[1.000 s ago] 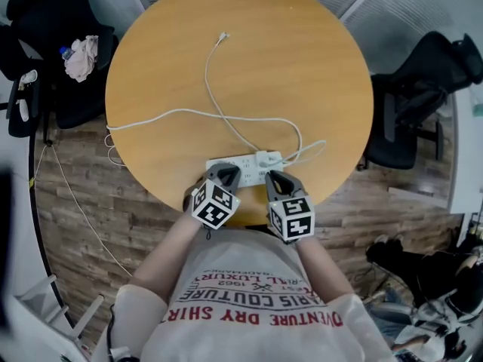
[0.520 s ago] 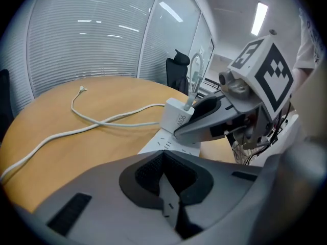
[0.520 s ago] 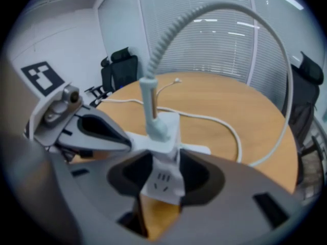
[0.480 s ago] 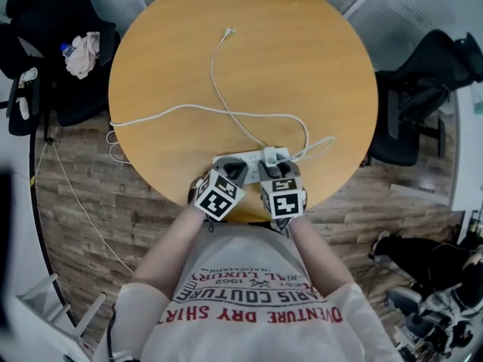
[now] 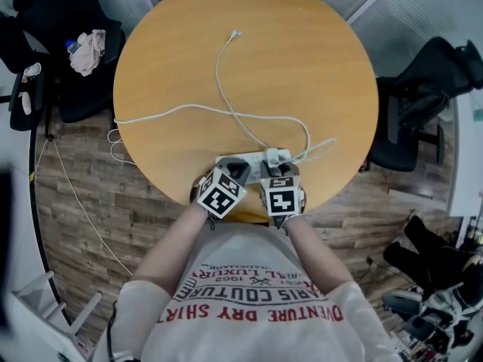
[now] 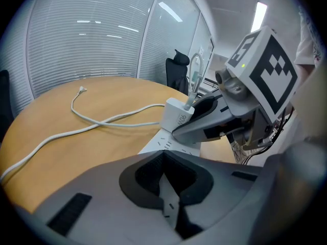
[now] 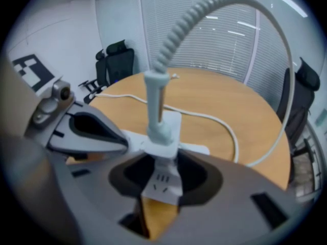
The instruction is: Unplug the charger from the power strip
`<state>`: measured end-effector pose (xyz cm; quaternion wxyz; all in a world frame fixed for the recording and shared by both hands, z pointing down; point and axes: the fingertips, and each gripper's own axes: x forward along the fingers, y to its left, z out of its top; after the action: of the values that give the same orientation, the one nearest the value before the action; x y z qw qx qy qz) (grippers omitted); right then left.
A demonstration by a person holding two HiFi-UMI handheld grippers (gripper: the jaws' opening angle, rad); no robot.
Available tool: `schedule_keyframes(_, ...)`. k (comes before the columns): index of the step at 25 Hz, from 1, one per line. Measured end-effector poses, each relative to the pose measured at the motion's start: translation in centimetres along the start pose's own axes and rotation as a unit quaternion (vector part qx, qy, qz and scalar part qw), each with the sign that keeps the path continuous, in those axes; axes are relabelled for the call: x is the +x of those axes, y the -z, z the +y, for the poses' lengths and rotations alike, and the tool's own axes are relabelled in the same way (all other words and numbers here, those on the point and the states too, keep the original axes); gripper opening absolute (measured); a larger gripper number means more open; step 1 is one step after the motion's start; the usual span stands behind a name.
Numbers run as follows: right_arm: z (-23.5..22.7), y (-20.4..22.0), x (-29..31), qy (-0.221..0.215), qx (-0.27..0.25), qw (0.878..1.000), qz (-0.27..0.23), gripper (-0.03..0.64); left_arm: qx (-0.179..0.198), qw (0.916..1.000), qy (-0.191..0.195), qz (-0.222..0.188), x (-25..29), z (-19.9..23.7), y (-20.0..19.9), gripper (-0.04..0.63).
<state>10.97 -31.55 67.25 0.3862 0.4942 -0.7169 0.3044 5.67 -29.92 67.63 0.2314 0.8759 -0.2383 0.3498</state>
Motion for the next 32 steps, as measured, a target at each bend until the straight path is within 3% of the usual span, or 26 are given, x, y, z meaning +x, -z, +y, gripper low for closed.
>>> schedule_keyframes(7,-0.2,-0.1,-0.5,0.006,0.012,1.0,0.005,0.155,-0.004,1.0,-0.004,-0.003,0.0,0.0,-0.2,0.032)
schedule_keyframes(19,1.0,-3.1,-4.0,-0.003,-0.024,0.998,-0.066,0.155,-0.009,0.9999,-0.007,-0.006,0.2,0.6,0.0,0.032)
schedule_keyframes(26,0.2,-6.7,-8.3,-0.021,-0.04,0.987,-0.153,0.155,-0.081,0.9939,-0.044,-0.06,-2.2,2.7,-0.3,0.032)
schedule_keyframes(32,-0.7,-9.1,-11.6,-0.024,-0.045,0.978,-0.202,0.155,-0.07,0.9837,-0.1,-0.131,-7.4,4.5,-3.8,0.032)
